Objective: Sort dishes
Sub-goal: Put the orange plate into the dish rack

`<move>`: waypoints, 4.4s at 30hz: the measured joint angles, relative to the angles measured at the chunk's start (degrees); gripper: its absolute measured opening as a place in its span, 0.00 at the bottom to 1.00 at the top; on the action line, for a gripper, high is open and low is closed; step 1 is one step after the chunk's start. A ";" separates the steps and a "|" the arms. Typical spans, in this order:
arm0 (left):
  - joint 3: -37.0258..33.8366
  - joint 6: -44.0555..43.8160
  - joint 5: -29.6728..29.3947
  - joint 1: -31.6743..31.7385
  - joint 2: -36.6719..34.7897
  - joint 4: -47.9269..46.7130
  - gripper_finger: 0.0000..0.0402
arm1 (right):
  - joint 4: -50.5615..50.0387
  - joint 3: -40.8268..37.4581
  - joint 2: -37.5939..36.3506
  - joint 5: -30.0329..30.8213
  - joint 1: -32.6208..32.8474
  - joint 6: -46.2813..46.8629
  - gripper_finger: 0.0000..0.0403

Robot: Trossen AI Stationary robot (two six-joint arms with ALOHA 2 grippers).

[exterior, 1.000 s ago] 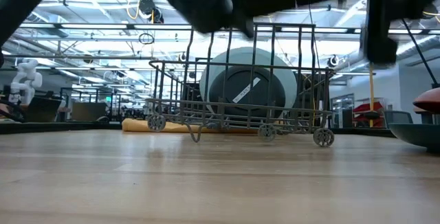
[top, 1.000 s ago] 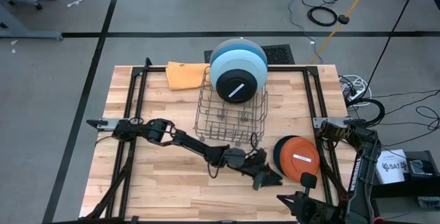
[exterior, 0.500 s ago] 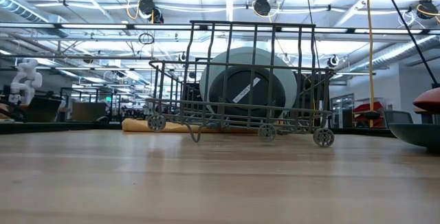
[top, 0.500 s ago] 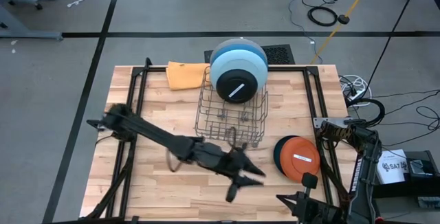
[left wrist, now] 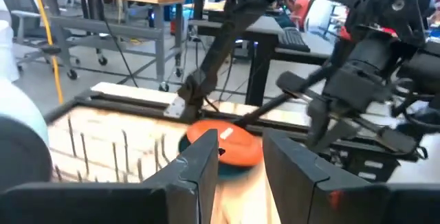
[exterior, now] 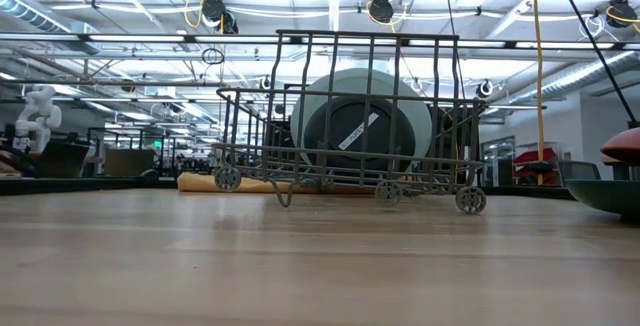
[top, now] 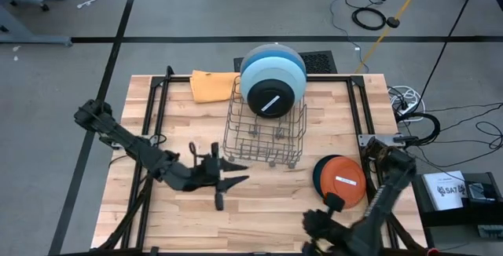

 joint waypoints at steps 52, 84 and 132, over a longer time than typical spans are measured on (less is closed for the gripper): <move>-33.52 0.34 4.80 -4.43 0.09 30.41 0.29 | -3.58 -13.76 5.12 -41.80 -21.49 25.65 0.58; -19.39 -15.22 29.80 3.58 18.97 52.21 0.29 | -3.56 -9.68 -6.68 6.36 -3.78 31.91 0.47; 45.57 -61.75 35.20 21.28 64.37 7.24 0.50 | -3.55 -9.68 -23.14 50.31 9.06 -11.95 0.00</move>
